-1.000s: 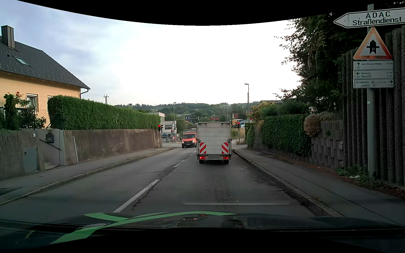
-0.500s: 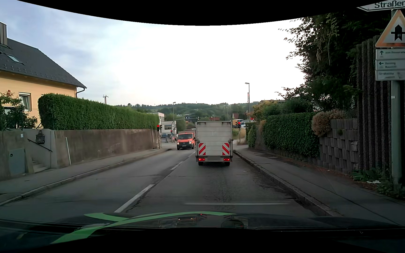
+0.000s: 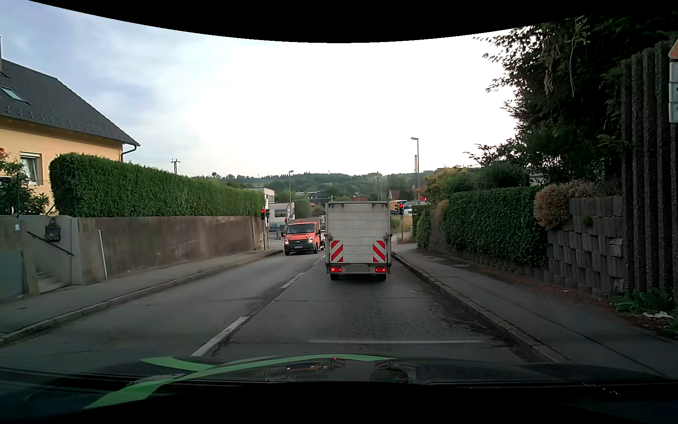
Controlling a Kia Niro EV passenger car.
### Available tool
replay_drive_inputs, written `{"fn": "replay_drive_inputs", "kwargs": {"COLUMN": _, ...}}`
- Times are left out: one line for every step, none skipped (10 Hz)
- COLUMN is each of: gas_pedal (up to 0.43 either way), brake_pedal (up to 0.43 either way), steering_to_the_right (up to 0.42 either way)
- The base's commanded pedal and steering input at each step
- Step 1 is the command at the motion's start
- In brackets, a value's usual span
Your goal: Follow the waypoints while adhering to traffic rules and regulations
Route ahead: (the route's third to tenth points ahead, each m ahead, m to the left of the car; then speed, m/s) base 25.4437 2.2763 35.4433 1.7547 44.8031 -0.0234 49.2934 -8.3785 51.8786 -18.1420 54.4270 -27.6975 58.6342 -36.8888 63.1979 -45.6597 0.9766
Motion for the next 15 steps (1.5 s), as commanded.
{"fn": "replay_drive_inputs", "kwargs": {"gas_pedal": 0.000, "brake_pedal": 0.165, "steering_to_the_right": -0.002}}
{"fn": "replay_drive_inputs", "kwargs": {"gas_pedal": 0.000, "brake_pedal": 0.165, "steering_to_the_right": -0.001}}
{"fn": "replay_drive_inputs", "kwargs": {"gas_pedal": 0.000, "brake_pedal": 0.171, "steering_to_the_right": -0.002}}
{"fn": "replay_drive_inputs", "kwargs": {"gas_pedal": 0.000, "brake_pedal": 0.171, "steering_to_the_right": -0.002}}
{"fn": "replay_drive_inputs", "kwargs": {"gas_pedal": 0.000, "brake_pedal": 0.177, "steering_to_the_right": -0.003}}
{"fn": "replay_drive_inputs", "kwargs": {"gas_pedal": 0.000, "brake_pedal": 0.177, "steering_to_the_right": -0.004}}
{"fn": "replay_drive_inputs", "kwargs": {"gas_pedal": 0.000, "brake_pedal": 0.177, "steering_to_the_right": -0.006}}
{"fn": "replay_drive_inputs", "kwargs": {"gas_pedal": 0.000, "brake_pedal": 0.177, "steering_to_the_right": -0.008}}
{"fn": "replay_drive_inputs", "kwargs": {"gas_pedal": 0.000, "brake_pedal": 0.183, "steering_to_the_right": -0.009}}
{"fn": "replay_drive_inputs", "kwargs": {"gas_pedal": 0.000, "brake_pedal": 0.183, "steering_to_the_right": -0.010}}
{"fn": "replay_drive_inputs", "kwargs": {"gas_pedal": 0.000, "brake_pedal": 0.183, "steering_to_the_right": -0.010}}
{"fn": "replay_drive_inputs", "kwargs": {"gas_pedal": 0.000, "brake_pedal": 0.183, "steering_to_the_right": -0.011}}
{"fn": "replay_drive_inputs", "kwargs": {"gas_pedal": 0.000, "brake_pedal": 0.183, "steering_to_the_right": -0.012}}
{"fn": "replay_drive_inputs", "kwargs": {"gas_pedal": 0.000, "brake_pedal": 0.183, "steering_to_the_right": -0.012}}
{"fn": "replay_drive_inputs", "kwargs": {"gas_pedal": 0.000, "brake_pedal": 0.183, "steering_to_the_right": -0.012}}
